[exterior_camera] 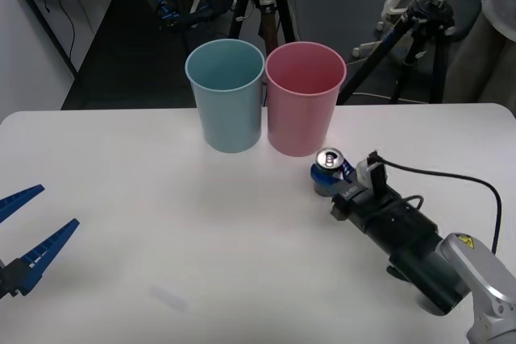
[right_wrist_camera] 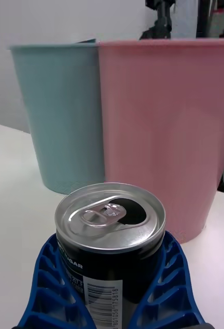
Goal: Grasp the object on the table and drop it into the matching bin: aluminum can to the light blue bin, PET bottle to the pink bin.
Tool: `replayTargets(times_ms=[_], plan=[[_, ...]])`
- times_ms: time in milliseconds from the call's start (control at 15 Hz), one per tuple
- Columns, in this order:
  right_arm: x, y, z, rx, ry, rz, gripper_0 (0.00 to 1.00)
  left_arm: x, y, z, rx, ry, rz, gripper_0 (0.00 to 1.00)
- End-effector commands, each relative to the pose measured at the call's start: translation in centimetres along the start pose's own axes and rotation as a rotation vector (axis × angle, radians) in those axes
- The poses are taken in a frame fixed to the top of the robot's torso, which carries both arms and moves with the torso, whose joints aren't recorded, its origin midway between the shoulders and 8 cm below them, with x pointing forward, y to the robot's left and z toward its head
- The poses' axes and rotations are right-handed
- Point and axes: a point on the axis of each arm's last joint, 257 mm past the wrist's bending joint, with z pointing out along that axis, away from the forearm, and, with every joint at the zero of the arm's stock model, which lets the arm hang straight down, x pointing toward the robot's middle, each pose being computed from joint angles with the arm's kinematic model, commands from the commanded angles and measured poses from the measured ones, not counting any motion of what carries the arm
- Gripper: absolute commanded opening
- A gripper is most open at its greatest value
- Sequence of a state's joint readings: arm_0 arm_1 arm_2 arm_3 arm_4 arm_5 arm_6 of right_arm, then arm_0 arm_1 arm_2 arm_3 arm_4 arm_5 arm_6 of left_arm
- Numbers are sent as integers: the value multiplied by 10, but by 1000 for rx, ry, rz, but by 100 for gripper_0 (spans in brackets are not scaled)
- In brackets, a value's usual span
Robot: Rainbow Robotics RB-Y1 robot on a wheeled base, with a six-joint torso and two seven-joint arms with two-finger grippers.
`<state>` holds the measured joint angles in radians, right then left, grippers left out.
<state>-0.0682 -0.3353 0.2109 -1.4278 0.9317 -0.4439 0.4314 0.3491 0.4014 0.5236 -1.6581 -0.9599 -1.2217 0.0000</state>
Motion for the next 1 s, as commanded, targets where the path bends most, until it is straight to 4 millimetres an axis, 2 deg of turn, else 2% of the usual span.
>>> replayTargets(times_ms=[67,533,600,800,1000], plan=[[-25,-8,-12,6,-44,-26,0,0,0,0,0,0,0,100],[-98,-28,-72,29,-163,-8,0,0,0,0,0,0,0,100],[-113,-32,-79,37,-189,-11,0,0,0,0,0,0,0,100],[-146,-32,-83,22,-262,20,0,0,0,0,0,0,0,100],[-179,-17,-78,-27,-332,44,0,0,0,0,0,0,0,100]])
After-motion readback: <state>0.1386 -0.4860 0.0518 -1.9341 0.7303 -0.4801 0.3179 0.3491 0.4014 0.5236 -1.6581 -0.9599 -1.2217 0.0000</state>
